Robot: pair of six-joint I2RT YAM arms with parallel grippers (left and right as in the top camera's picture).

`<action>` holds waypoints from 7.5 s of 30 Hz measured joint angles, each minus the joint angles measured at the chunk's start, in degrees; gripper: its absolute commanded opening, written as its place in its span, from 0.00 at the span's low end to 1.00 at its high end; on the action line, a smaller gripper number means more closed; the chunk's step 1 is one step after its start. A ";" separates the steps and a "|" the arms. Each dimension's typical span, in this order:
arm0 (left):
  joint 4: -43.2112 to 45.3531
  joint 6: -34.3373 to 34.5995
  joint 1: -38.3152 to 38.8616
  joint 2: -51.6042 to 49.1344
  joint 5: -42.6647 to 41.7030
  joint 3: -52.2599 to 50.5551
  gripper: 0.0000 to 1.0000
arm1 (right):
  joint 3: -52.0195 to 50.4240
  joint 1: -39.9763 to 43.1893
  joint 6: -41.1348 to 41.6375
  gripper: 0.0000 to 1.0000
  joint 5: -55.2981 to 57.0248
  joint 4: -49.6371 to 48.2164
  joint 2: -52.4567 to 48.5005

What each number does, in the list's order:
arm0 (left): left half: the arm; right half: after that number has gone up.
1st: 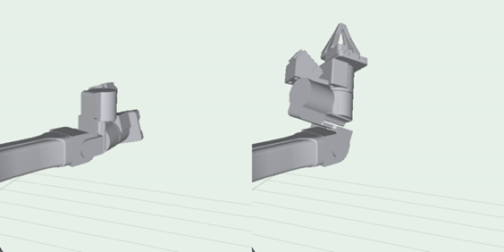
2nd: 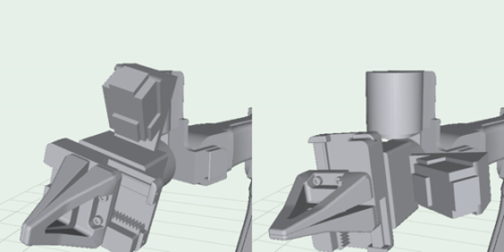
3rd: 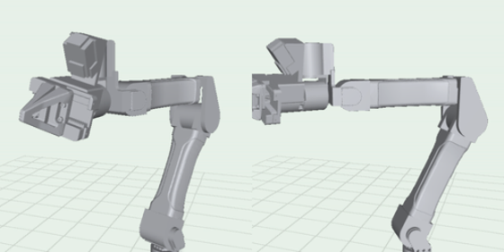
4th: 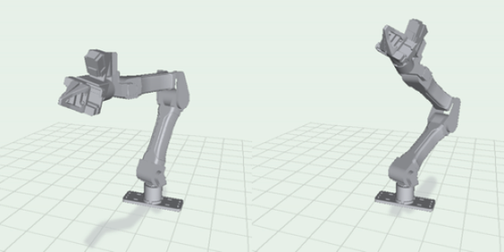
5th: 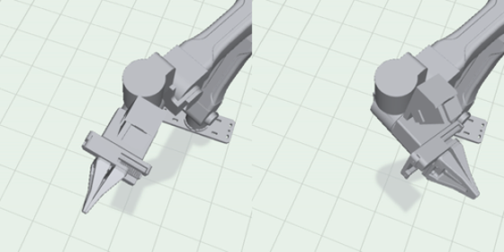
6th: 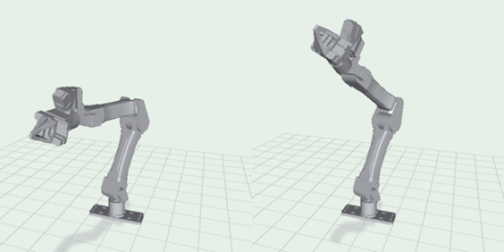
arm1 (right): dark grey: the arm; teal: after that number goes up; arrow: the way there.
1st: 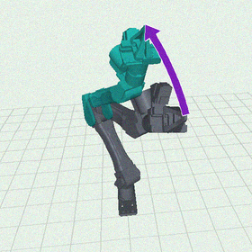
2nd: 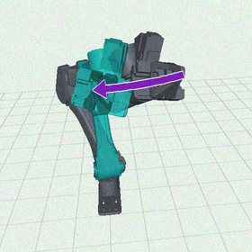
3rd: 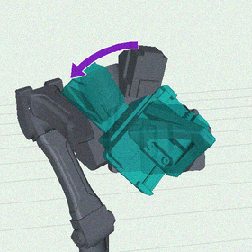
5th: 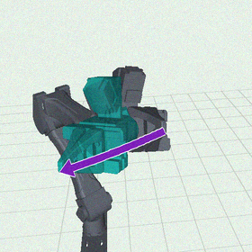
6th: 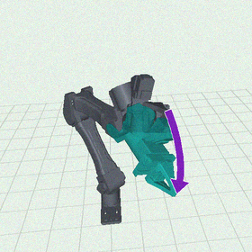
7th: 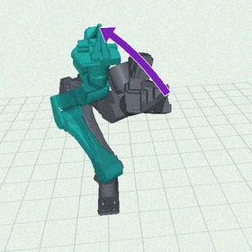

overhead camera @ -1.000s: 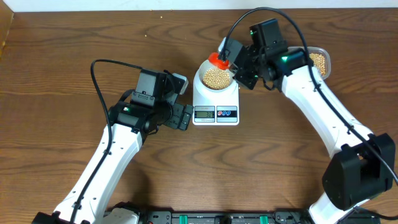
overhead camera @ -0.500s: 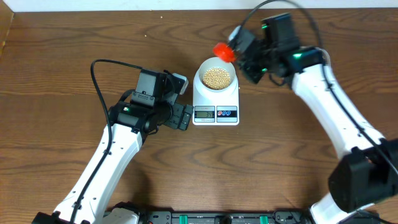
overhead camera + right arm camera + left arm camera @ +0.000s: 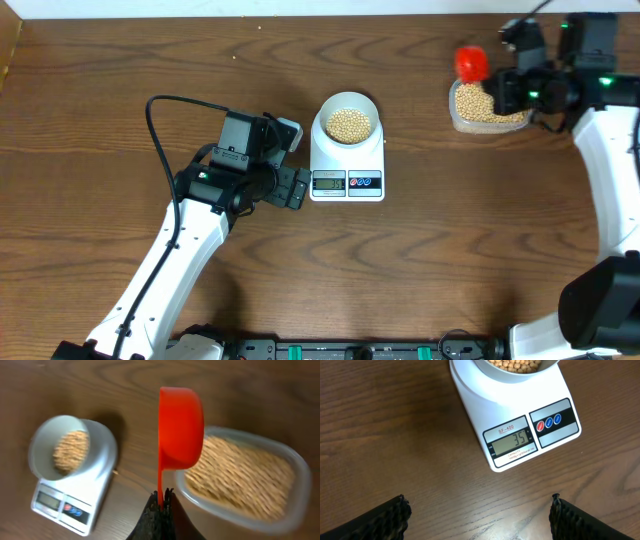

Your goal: Scoop item into bowl and weigh 50g on scale

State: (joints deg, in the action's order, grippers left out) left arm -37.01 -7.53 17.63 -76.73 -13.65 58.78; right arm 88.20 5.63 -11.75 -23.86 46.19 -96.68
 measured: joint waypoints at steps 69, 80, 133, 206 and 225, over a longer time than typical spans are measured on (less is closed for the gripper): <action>0.00 0.00 0.00 0.00 0.00 0.00 0.91 | 0.15 16.22 5.22 0.01 -18.73 1.51 -16.22; 0.00 0.00 0.00 0.00 0.00 0.00 0.91 | 0.15 18.47 5.22 0.01 -28.30 1.57 -16.22; 0.00 0.00 0.00 0.00 0.00 0.00 0.91 | 0.15 -11.15 9.73 0.01 -36.83 -6.23 -16.22; 0.00 0.00 0.00 0.00 0.00 0.00 0.91 | 0.72 -22.77 3.74 0.01 -6.05 -3.80 -9.99; 0.00 0.00 0.00 0.00 0.00 0.00 0.91 | 0.72 -22.77 3.50 0.01 -6.05 -3.58 -9.99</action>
State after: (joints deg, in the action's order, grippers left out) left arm -37.01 -7.53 17.63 -76.73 -13.65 58.78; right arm 88.92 -17.15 -8.25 -29.91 42.61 -106.67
